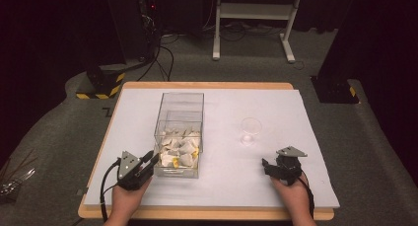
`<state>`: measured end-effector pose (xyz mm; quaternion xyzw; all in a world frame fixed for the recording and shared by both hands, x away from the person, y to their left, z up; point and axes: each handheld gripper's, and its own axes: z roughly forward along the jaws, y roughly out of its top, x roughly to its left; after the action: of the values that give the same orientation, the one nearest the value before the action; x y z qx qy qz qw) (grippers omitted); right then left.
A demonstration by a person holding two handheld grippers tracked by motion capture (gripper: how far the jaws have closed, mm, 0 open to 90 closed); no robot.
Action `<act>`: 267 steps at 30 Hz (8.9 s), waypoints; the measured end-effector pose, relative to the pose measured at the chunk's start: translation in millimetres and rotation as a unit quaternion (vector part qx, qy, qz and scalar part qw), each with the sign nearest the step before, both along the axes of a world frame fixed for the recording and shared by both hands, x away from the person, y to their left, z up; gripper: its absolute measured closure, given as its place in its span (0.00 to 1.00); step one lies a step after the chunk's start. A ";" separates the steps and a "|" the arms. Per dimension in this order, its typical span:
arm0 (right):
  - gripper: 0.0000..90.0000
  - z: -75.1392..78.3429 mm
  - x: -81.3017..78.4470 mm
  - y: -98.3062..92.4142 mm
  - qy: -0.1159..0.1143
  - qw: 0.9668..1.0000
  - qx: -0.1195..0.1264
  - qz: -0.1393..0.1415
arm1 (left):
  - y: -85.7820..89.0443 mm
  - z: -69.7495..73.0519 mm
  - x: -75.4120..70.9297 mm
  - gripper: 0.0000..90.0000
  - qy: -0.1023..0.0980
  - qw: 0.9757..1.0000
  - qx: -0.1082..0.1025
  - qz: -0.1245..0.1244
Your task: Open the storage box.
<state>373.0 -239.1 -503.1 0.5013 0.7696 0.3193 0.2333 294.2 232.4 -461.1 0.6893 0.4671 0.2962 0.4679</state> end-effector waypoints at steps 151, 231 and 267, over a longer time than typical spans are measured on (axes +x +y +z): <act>0.49 88.4 -25.9 170.3 -0.082 0.966 0.087 0.230 | 50.5 -43.9 32.8 0.47 0.079 0.994 0.073 0.007; 1.00 83.5 -38.8 226.7 -0.060 0.952 0.052 0.295 | 51.1 -44.0 31.6 0.47 0.076 0.995 0.066 0.001; 1.00 116.6 -42.8 198.6 -0.152 0.943 0.131 0.267 | 50.4 -44.3 32.1 0.47 0.079 0.995 0.066 -0.003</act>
<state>330.2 -40.6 -386.5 0.2489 0.7821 0.5401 0.1863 326.3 282.8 -505.4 0.7409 0.4802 0.2699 0.3843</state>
